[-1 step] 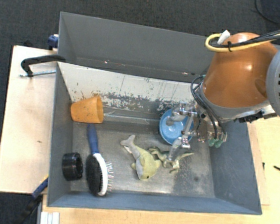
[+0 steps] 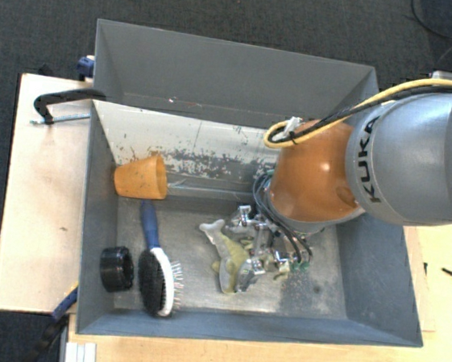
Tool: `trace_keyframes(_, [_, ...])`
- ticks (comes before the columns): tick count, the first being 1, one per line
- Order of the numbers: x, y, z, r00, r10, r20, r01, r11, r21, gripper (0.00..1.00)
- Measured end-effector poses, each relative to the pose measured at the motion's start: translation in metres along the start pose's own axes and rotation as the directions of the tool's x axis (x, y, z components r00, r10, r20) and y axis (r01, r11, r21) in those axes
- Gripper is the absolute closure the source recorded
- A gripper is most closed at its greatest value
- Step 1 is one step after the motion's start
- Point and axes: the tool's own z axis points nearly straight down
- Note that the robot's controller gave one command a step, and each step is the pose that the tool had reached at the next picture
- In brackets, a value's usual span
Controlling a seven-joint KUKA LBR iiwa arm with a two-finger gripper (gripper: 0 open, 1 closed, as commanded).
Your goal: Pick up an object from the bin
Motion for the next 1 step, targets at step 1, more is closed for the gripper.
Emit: trace_keyframes(1, [-0.0024, -0.0009, -0.0053, 1.000, 0.002, 0.010, -0.002, 1.000, 0.001, 1.00])
